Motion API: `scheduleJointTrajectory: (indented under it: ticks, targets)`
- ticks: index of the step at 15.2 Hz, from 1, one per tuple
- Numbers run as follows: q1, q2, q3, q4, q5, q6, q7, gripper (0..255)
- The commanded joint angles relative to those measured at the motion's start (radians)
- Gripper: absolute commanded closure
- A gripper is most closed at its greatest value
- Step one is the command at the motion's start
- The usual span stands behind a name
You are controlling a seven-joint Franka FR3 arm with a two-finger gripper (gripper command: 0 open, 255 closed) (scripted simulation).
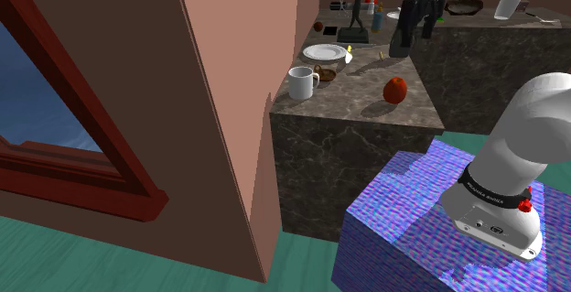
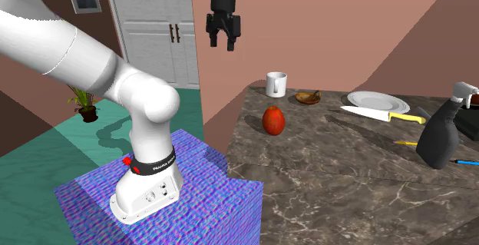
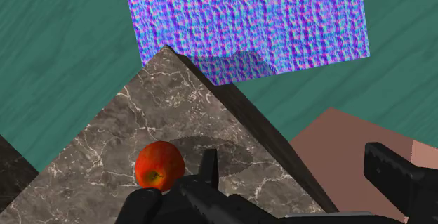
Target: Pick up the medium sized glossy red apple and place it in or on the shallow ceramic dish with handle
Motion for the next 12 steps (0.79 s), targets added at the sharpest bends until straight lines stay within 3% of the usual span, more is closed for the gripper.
scheduleJointTrajectory:
  ticks: [1,12]
  targets:
    - [0.0,0.0,0.0,0.0,0.0,0.0,0.0,0]
    - [-0.139,0.132,-0.153,-0.176,-0.061,0.378,0.05,0]
